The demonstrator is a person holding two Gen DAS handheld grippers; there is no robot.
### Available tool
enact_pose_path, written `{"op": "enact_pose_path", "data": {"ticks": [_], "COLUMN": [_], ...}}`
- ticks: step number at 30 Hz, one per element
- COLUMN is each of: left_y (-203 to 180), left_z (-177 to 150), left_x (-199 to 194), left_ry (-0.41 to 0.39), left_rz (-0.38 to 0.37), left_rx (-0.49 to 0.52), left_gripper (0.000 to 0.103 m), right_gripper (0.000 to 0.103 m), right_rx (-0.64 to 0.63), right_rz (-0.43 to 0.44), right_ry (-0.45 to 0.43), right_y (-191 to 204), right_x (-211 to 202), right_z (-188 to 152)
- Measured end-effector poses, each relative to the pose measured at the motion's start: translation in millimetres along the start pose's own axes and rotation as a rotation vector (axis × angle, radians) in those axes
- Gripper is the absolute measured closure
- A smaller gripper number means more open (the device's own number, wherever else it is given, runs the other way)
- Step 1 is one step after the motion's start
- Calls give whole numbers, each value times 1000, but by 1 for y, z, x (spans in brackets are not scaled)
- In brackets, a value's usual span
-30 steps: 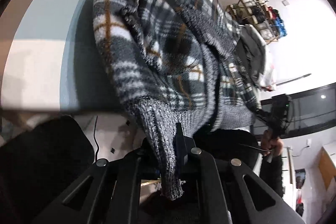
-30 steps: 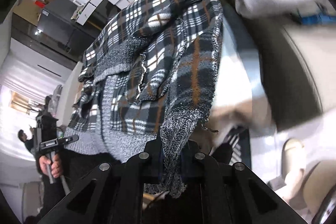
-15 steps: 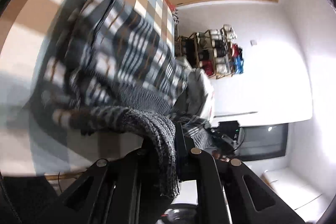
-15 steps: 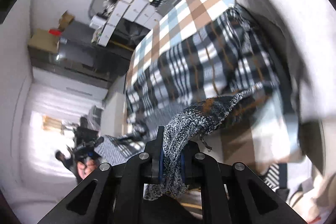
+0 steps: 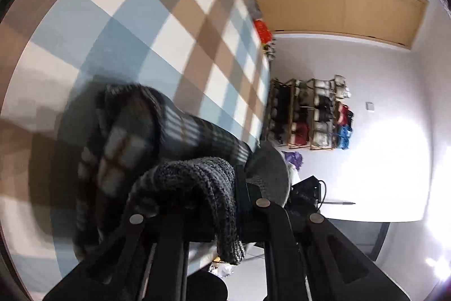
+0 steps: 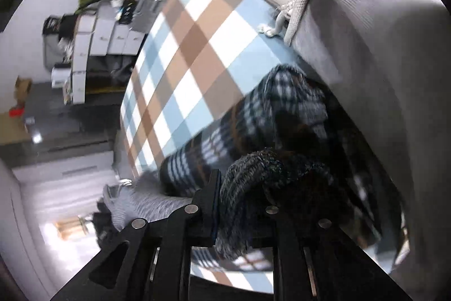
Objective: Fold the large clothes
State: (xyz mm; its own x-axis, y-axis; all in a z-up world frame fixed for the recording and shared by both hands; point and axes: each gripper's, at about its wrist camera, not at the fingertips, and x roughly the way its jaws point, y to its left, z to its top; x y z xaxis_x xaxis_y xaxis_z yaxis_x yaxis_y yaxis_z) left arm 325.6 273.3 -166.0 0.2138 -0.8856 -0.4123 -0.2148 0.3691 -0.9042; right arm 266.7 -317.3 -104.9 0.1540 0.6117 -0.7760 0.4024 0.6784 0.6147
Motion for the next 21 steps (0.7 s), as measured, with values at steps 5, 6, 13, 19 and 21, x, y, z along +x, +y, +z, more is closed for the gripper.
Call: {"op": "enact_pose_path", "data": {"ticks": [5, 6, 13, 19, 21], "left_y": [15, 17, 16, -17, -38], "left_z": [7, 7, 0, -19, -34], "left_x": [5, 3, -31, -60, -46], "left_ry": [59, 62, -23, -199, -165], "left_rz": [31, 29, -20, 138, 170], "left_rx": [-48, -59, -85, 48, 157], "left_gripper": [94, 94, 54, 30, 30], "right_gripper": [37, 36, 21, 14, 14], "right_rx": [11, -5, -300, -758, -858], "right_rz": [109, 103, -1, -282, -362], "right_ry": [-115, -161, -355, -345, -298], "right_y": [-3, -2, 37, 89, 93], "right_x": [-18, -25, -50, -4, 23], "right_z": [9, 8, -35, -103, -114]}}
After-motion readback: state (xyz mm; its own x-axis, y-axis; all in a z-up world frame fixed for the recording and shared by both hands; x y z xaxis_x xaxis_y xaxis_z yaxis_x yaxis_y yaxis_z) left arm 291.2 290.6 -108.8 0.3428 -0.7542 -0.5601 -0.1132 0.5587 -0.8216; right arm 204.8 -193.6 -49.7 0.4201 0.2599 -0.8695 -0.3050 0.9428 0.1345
